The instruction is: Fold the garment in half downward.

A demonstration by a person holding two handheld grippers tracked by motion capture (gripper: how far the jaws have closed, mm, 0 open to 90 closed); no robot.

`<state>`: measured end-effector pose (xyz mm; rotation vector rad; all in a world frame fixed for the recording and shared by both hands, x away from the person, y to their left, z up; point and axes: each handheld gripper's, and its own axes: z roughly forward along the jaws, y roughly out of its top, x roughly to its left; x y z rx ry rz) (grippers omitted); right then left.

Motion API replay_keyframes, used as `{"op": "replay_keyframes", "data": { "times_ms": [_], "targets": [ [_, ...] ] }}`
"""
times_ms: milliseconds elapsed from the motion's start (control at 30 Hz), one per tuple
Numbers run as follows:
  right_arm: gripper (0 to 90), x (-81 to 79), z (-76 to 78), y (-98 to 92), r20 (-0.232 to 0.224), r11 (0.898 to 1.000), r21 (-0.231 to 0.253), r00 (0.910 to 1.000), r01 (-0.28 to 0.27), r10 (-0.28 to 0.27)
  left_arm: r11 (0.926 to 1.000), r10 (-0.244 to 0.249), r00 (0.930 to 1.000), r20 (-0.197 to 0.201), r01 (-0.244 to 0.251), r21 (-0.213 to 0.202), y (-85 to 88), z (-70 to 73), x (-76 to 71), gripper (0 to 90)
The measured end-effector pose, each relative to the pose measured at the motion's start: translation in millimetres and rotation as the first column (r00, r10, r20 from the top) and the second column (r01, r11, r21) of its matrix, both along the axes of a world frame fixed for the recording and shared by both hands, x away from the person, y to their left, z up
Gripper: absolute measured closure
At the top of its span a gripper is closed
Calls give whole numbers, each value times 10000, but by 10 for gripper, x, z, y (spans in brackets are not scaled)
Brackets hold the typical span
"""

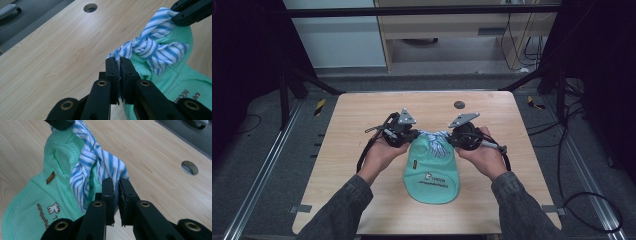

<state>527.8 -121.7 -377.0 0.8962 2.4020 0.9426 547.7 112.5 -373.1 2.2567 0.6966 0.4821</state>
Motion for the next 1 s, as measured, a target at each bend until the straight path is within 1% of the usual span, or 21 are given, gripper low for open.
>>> {"op": "replay_keyframes", "data": {
  "times_ms": [167,333,467,533,567,700,733,900,1000],
  "targets": [
    [838,41,27,-13,11,10000,-52,10000,3,-3,10000,-61,10000,19,61,-50,5,54,29,862],
    [842,92,93,-9,72,10000,-22,10000,32,-32,9997,-169,9998,53,170,-147,24,152,83,862],
    [847,136,139,9,117,10000,-73,9999,20,-19,9995,-319,9995,86,319,-47,24,205,116,862],
    [848,143,144,11,92,10000,-76,10000,28,-28,9993,-358,9993,100,358,-57,28,217,129,862],
    [848,152,146,10,88,10000,-54,10000,31,-30,9993,-355,9993,90,356,-129,31,216,137,862],
    [848,194,127,-5,52,10000,-4,10000,45,-45,9991,-397,9992,-33,397,-124,42,200,167,862],
    [848,195,121,-7,7,10000,5,10000,49,-49,9990,-441,9990,-123,440,-98,35,194,175,862],
    [848,191,120,-24,-15,10000,-71,10000,-37,37,9987,-500,9987,-103,500,9,11,204,176,862],
    [849,208,113,-41,-103,10000,-73,9999,-65,64,9989,-458,9989,-123,456,-130,7,209,190,862]
  ]
}}
